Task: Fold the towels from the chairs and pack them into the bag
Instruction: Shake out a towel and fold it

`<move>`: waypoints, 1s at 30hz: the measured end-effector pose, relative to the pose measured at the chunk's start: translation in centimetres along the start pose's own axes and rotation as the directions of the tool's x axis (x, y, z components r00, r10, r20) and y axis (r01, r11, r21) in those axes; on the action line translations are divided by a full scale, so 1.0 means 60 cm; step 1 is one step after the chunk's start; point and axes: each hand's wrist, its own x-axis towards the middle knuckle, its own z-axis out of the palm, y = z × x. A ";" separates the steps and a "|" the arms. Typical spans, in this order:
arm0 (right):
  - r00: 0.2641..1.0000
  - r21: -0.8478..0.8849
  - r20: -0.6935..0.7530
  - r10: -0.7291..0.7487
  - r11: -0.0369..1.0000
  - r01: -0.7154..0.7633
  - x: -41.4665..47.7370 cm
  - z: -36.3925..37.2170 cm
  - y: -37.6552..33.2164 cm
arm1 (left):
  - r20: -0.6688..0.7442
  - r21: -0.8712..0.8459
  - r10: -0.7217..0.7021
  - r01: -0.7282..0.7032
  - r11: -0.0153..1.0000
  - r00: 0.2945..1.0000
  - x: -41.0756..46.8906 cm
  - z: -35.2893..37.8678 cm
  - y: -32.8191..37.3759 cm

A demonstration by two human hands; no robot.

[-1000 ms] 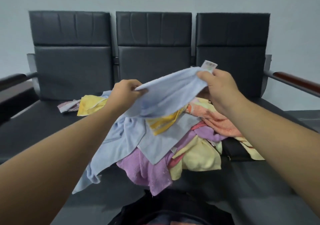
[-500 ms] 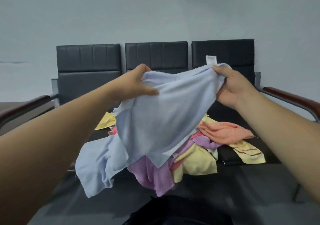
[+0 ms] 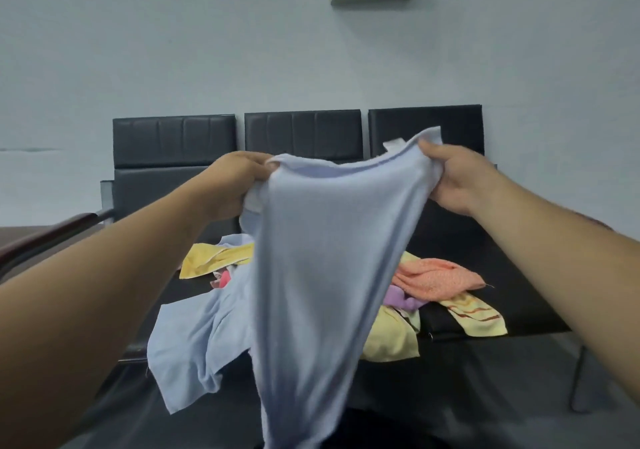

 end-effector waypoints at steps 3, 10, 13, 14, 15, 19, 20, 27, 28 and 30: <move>0.982 0.128 0.188 -0.018 0.992 -0.007 -0.016 0.007 -0.040 | 0.126 -0.128 0.051 -0.034 0.991 0.991 -0.012 0.012 0.043; 0.976 -0.385 -0.168 -0.138 0.921 0.064 0.008 -0.026 -0.021 | 0.068 0.932 0.154 -0.118 0.343 0.986 -0.004 -0.016 0.026; 0.975 -0.475 -0.183 -0.124 0.880 0.022 0.001 -0.043 -0.003 | 0.069 0.945 0.078 -0.090 0.315 0.995 -0.015 -0.028 -0.003; 0.977 -0.501 -0.181 -0.115 0.865 0.009 -0.001 -0.045 0.005 | 0.071 0.942 0.051 -0.084 0.326 0.996 -0.016 -0.028 -0.012; 0.977 -0.522 -0.182 -0.110 0.853 -0.002 -0.002 -0.047 0.013 | 0.068 0.929 0.040 -0.078 0.363 0.997 -0.017 -0.025 -0.020; 0.985 -0.557 -0.132 -0.107 0.830 0.016 -0.006 -0.043 0.039 | 0.047 0.450 -0.025 0.001 0.893 0.999 -0.011 -0.005 -0.033; 0.988 -0.555 -0.114 -0.103 0.831 0.023 -0.005 -0.039 0.043 | 0.091 0.291 -0.059 0.030 0.956 0.994 -0.009 0.000 -0.032; 0.984 -0.610 -0.039 -0.173 0.784 0.113 -0.008 0.014 0.065 | 0.341 0.092 -0.069 0.040 0.995 0.937 -0.016 0.050 -0.020; 0.982 -0.640 -0.019 -0.190 0.756 0.134 -0.011 0.021 0.069 | 0.340 0.198 -0.060 -0.009 0.980 0.939 -0.017 0.056 -0.022; 0.984 -0.645 0.019 -0.178 0.750 0.148 -0.014 0.032 0.077 | 0.296 0.340 -0.031 -0.075 0.938 0.955 -0.020 0.069 -0.024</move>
